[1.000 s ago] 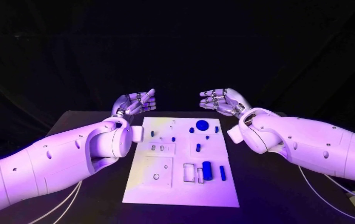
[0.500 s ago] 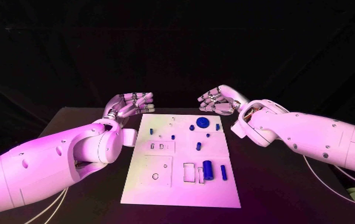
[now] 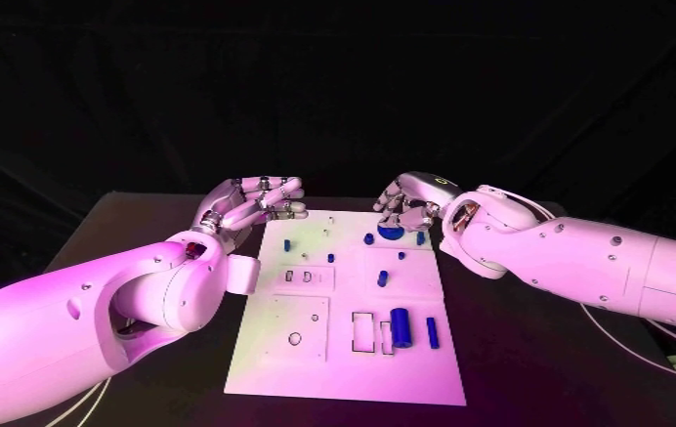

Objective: Assemble the parts on the task board

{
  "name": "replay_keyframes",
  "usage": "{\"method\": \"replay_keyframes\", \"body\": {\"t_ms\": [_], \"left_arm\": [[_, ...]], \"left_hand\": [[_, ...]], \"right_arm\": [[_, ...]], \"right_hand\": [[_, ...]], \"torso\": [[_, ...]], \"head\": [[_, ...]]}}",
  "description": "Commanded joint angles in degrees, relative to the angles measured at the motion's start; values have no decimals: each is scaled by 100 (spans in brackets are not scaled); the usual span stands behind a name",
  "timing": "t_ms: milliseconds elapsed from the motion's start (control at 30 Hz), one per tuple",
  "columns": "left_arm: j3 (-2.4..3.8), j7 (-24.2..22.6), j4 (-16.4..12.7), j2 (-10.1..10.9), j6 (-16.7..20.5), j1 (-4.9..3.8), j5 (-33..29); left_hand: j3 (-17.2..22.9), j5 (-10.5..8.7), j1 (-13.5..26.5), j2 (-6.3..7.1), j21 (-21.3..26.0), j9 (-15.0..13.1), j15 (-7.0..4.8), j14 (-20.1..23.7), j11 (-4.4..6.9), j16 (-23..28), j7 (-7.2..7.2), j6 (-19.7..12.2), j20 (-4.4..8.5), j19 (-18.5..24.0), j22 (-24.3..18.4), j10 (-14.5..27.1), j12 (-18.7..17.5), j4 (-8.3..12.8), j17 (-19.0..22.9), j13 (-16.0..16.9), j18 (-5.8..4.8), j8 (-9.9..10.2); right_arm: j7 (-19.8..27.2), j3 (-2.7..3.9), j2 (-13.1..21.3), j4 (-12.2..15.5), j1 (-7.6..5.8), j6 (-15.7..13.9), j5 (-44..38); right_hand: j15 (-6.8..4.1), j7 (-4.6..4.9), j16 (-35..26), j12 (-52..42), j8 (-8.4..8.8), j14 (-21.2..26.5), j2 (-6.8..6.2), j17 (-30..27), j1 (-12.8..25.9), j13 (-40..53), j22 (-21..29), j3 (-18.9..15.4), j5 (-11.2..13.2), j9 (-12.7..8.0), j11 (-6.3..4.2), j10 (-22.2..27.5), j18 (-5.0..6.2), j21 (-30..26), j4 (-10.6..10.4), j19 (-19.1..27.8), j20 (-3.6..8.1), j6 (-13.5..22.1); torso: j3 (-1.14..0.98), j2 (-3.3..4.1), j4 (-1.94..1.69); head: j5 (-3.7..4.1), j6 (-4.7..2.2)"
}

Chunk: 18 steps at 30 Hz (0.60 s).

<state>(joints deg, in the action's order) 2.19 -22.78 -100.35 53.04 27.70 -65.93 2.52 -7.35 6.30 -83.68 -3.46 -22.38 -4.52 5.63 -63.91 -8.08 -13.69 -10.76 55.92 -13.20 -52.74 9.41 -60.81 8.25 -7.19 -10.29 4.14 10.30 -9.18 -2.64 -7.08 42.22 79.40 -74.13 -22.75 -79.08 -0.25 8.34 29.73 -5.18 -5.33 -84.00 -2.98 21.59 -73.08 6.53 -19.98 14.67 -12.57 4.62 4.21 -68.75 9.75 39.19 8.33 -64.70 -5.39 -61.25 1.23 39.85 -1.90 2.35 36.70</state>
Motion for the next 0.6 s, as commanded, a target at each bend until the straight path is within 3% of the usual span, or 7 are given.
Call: {"method": "replay_keyframes", "body": {"t_ms": [33,200,600], "left_arm": [[19,29,-85,23,-177,-54,58],[29,48,-138,41,-175,-89,41],[34,69,-208,73,-185,-126,35]], "left_hand": [[-24,-2,-14,26,-29,10,3,-38,-13,31,-9,39,12,-49,11,-21,-41,11,-10,-9,30,38],[-50,-3,14,43,-60,25,23,-17,-39,81,-44,14,29,-71,21,6,-100,13,-26,-15,25,84],[-72,-3,55,40,-84,35,42,7,-60,131,-67,-5,38,-77,28,29,-152,2,-41,-18,21,124]], "right_arm": [[-504,2,-73,-9,-5,208,-945],[-610,2,-172,-46,-5,350,-1169],[-766,1,-260,-106,8,652,-1319]], "right_hand": [[-26,-37,895,-19,63,-233,-108,741,-7,92,-564,65,-94,19,-16,97,13,543,-126,-164,19,-26],[-30,-75,2990,-104,119,-250,-246,2854,-53,247,-2494,229,-228,53,-30,180,-237,2066,-303,-673,15,-28],[-2,-51,4068,-141,148,-236,-396,3986,-85,364,-3736,353,-244,73,30,389,-385,2984,-518,-953,-31,84]], "torso": [[21,169,-6],[27,257,-24],[26,335,-56]], "head": [[9,-29],[30,-68],[79,-74]]}}
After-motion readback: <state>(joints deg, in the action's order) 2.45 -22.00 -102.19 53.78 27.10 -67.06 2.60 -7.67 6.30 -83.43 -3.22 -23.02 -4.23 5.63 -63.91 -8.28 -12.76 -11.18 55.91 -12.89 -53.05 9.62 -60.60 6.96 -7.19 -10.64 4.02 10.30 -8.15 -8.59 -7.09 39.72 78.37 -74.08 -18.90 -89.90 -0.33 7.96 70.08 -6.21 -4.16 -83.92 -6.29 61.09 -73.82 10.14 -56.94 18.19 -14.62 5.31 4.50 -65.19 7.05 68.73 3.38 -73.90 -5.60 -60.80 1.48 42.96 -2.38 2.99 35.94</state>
